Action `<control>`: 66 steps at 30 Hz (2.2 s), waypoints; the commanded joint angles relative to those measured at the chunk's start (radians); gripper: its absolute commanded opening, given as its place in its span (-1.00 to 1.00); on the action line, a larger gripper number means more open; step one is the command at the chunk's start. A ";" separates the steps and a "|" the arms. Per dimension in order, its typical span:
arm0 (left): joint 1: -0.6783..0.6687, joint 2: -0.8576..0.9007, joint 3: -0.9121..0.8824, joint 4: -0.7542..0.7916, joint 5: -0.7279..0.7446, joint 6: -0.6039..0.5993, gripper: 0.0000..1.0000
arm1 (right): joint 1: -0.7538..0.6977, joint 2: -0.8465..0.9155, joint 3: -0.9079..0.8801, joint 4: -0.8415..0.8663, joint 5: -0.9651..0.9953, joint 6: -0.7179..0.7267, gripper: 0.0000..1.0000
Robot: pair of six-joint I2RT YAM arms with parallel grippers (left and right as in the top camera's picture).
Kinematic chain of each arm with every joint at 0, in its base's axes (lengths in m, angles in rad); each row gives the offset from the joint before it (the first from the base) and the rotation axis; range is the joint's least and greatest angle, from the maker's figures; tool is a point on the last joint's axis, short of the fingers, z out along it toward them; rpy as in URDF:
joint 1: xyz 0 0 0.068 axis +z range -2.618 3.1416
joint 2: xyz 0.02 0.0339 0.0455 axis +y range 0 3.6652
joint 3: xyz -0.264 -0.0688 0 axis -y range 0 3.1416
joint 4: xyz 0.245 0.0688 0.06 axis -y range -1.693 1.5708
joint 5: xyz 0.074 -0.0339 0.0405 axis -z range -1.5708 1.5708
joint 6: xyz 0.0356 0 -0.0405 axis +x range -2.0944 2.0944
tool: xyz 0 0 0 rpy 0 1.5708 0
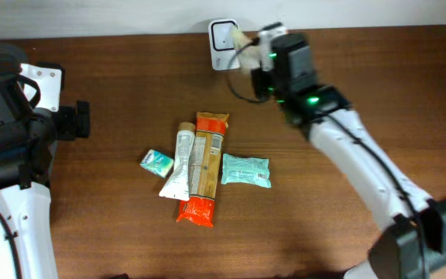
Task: Scan the item barcode
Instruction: 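Lift the snack bag and carry it toward the scanner, then hold the snack bag barcode in front of the scanner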
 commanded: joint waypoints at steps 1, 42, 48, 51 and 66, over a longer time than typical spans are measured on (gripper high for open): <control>0.003 0.001 0.004 0.002 0.011 0.019 0.98 | 0.072 0.105 0.024 0.206 0.408 -0.307 -0.92; 0.003 0.001 0.004 0.002 0.011 0.019 0.98 | 0.087 0.505 0.040 1.101 0.243 -1.463 -0.92; 0.003 0.001 0.004 0.002 0.011 0.018 0.98 | 0.074 0.505 0.040 1.132 0.204 -1.516 -0.92; 0.003 0.001 0.004 0.002 0.011 0.018 0.98 | 0.046 0.505 0.040 1.131 0.194 -1.514 -0.92; 0.004 0.001 0.004 0.002 0.011 0.018 0.98 | 0.049 0.214 0.040 0.825 0.323 -1.144 -0.92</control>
